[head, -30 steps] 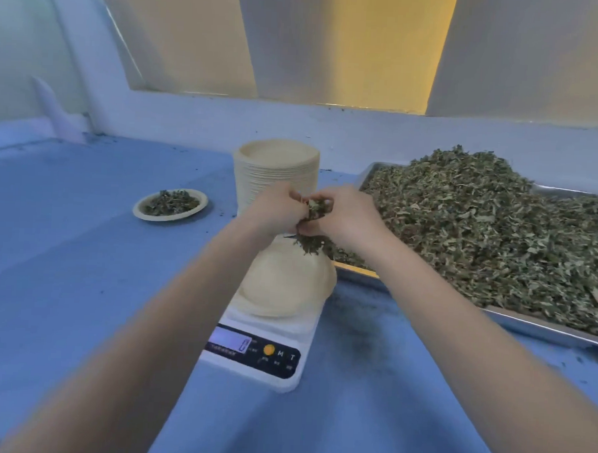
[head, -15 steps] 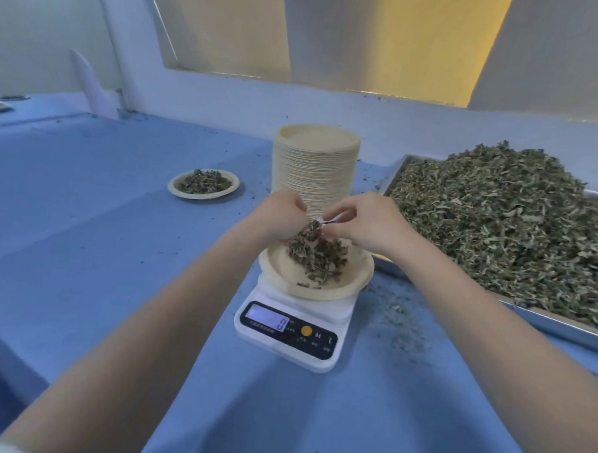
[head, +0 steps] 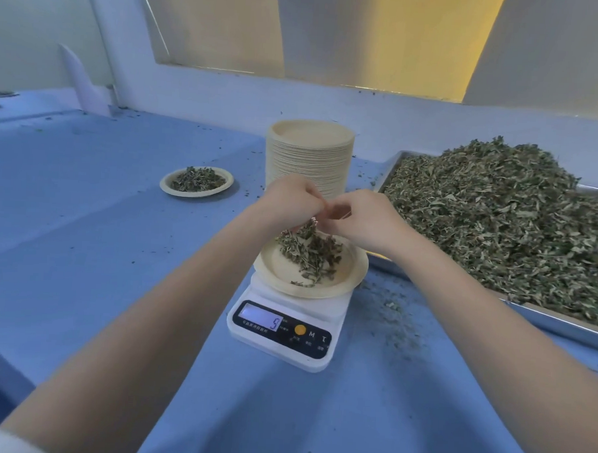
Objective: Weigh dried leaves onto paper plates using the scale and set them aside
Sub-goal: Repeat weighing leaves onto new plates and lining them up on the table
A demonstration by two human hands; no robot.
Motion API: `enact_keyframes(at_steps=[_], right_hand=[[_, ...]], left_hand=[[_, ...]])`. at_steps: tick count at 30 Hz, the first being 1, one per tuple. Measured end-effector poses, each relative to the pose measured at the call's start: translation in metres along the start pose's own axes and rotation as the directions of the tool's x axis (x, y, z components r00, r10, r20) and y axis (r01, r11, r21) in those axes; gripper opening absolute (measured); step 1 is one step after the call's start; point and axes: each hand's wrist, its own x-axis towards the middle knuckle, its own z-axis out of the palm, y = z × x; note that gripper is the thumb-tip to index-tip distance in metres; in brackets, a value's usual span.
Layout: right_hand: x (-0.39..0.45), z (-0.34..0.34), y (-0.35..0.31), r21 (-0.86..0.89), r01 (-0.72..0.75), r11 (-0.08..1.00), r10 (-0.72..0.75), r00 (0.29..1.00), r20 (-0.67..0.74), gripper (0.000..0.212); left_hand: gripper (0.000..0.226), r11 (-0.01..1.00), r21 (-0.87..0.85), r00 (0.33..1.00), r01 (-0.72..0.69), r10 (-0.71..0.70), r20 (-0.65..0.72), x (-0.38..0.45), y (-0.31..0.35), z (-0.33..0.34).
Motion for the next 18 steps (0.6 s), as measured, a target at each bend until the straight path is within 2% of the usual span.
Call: enact_keyframes(at_steps=[6, 9, 14, 18], right_hand=[[-0.006, -0.013, 0.011, -0.001, -0.001, 1.0, 0.001, 0.999, -0.037, 0.005], [-0.008, -0.021, 0.019, -0.048, -0.026, 0.998, 0.024, 0.999, -0.048, 0.004], [-0.016, -0.049, 0.045, -0.231, -0.116, 0.966, 0.107, 0.993, -0.052, 0.011], [-0.028, -0.07, 0.078, -0.399, -0.209, 0.893, 0.218, 0.976, -0.024, 0.019]], left_hand=[[0.017, 0.999, -0.034, 0.999, -0.039, 0.039, -0.001, 0.008, 0.009, 0.013], [0.009, 0.998, -0.03, 0.999, -0.047, 0.048, 0.018, 0.015, 0.015, 0.027], [0.019, 0.994, -0.058, 0.991, -0.09, 0.095, 0.093, 0.026, 0.041, 0.063], [0.02, 0.991, 0.009, 0.978, -0.132, 0.129, 0.164, 0.035, 0.065, 0.105]])
